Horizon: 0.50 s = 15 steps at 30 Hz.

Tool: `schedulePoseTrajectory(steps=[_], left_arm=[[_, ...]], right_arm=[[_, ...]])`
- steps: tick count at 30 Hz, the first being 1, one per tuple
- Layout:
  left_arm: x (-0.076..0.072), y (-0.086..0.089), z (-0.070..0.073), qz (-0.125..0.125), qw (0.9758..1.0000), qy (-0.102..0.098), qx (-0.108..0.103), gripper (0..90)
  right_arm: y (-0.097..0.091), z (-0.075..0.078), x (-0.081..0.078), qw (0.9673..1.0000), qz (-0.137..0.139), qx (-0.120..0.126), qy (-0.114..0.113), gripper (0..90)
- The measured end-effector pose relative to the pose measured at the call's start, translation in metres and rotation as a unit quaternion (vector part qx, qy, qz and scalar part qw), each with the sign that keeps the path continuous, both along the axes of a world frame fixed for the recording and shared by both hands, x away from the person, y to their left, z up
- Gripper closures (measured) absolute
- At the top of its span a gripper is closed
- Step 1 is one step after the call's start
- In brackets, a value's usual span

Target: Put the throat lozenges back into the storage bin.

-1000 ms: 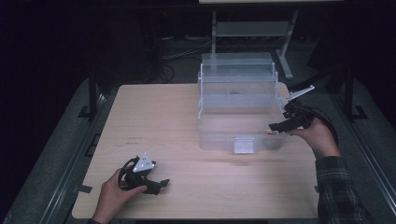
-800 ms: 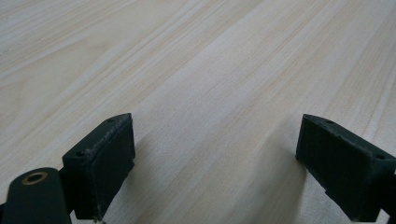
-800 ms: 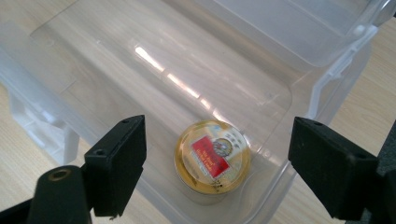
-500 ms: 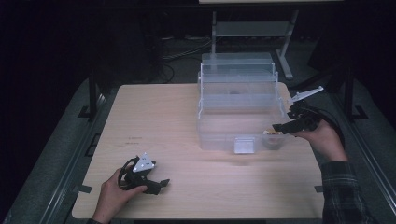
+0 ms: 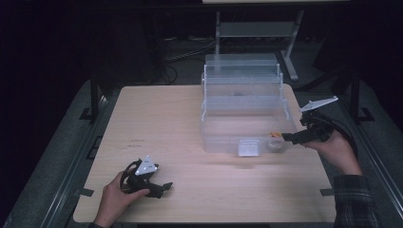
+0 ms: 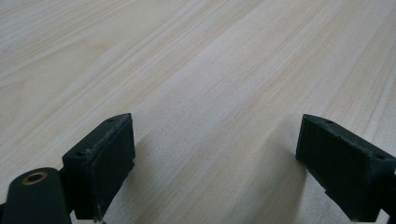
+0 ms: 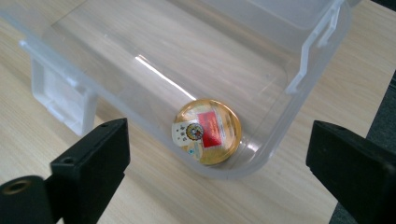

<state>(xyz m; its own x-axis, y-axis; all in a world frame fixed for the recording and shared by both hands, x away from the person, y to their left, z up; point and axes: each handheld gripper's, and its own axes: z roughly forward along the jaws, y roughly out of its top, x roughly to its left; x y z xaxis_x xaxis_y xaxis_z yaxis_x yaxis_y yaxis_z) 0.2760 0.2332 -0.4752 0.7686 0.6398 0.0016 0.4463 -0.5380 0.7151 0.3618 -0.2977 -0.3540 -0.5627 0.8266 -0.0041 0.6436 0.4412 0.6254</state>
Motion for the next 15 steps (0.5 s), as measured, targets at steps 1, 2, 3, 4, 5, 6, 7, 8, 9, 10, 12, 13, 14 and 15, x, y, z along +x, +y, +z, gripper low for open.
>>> schedulePoseTrajectory(steps=[1,2,3,4,5,6,7,8,9,10,12,13,14,15], left_arm=[[0.000,0.000,0.000,0.000,1.0000,0.000,0.000,10.9],[0.000,0.000,0.000,0.000,1.0000,0.000,0.000,10.9],[0.000,0.000,0.000,0.000,1.0000,0.000,0.000,10.9],[0.000,0.000,0.000,0.000,1.0000,0.000,0.000,10.9],[0.000,0.000,0.000,0.000,1.0000,0.000,0.000,10.9],[0.000,0.000,0.000,0.000,1.0000,0.000,0.000,10.9],[0.000,0.000,0.000,0.000,1.0000,0.000,0.000,11.0],[0.000,0.000,0.000,0.000,1.0000,0.000,0.000,11.0],[0.000,0.000,0.000,0.000,1.0000,0.000,0.000,10.9],[0.000,0.000,0.000,0.000,1.0000,0.000,0.000,10.9],[0.000,0.000,0.000,0.000,1.0000,0.000,0.000,10.9],[0.000,0.000,0.000,0.000,1.0000,0.000,0.000,10.9],[0.000,0.000,0.000,0.000,1.0000,-0.001,0.001,10.9],[0.000,0.000,0.000,0.000,1.0000,-0.001,0.000,10.9]], right_arm=[[-0.001,-0.001,-0.002,1.0000,-0.001,0.000,0.001,4.0],[-0.001,-0.003,-0.004,1.0000,-0.002,0.001,0.002,3.6],[-0.002,-0.004,-0.006,1.0000,-0.002,0.001,0.002,3.3],[-0.003,-0.005,-0.007,1.0000,0.000,0.001,0.002,3.1],[-0.003,-0.007,-0.009,1.0000,-0.002,0.001,0.002,3.1],[-0.005,-0.009,-0.012,1.0000,-0.004,0.004,0.003,3.1],[-0.005,-0.009,-0.012,1.0000,-0.004,0.004,0.003,3.1],[-0.005,-0.010,-0.014,1.0000,-0.004,0.005,0.004,3.1],[-0.006,-0.013,-0.017,1.0000,-0.005,0.004,0.002,3.1],[-0.006,-0.013,-0.018,1.0000,-0.006,0.005,0.004,3.1],[-0.007,-0.015,-0.021,1.0000,-0.006,0.005,0.002,3.0],[-0.007,-0.016,-0.022,1.0000,-0.007,0.007,0.003,3.1],[-0.007,-0.017,-0.024,1.0000,-0.006,0.006,0.002,3.1],[-0.007,-0.019,-0.025,1.0000,-0.007,0.007,0.002,3.1]])
